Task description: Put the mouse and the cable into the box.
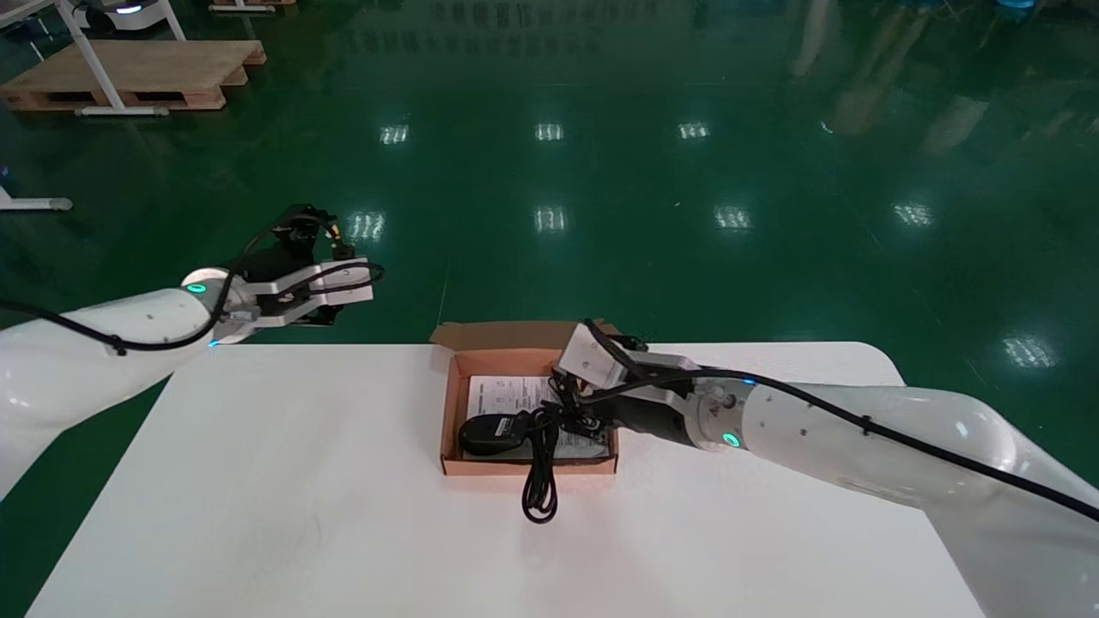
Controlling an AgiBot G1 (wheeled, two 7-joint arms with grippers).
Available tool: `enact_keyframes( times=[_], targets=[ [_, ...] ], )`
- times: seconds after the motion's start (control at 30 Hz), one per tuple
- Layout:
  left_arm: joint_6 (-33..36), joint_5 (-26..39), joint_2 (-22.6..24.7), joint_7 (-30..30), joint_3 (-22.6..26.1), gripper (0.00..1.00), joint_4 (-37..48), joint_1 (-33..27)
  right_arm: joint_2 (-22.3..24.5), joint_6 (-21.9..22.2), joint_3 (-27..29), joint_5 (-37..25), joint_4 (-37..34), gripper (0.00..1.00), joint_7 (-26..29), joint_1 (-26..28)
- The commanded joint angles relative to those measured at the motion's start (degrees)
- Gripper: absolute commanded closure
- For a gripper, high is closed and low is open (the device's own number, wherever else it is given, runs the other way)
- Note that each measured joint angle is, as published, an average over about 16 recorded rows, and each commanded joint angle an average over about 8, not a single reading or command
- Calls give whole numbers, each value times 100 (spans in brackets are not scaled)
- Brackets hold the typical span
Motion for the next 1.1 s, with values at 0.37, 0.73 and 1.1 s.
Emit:
enact_keyframes(
  times=[0.37, 0.73, 1.1],
  targets=[
    [574, -389, -261, -281, -347, 0, -403, 268, 854, -1002, 551, 1348, 662, 0, 78, -508],
    [1875, -1283, -841, -893, -1144, 0, -1299, 868, 1636, -1919, 1055, 2581, 1268, 0, 149, -974],
    [3181, -2182, -1423, -1508, -1944, 0, -2199, 1470, 2421, -2841, 1561, 3819, 1877, 0, 220, -1441]
  ],
)
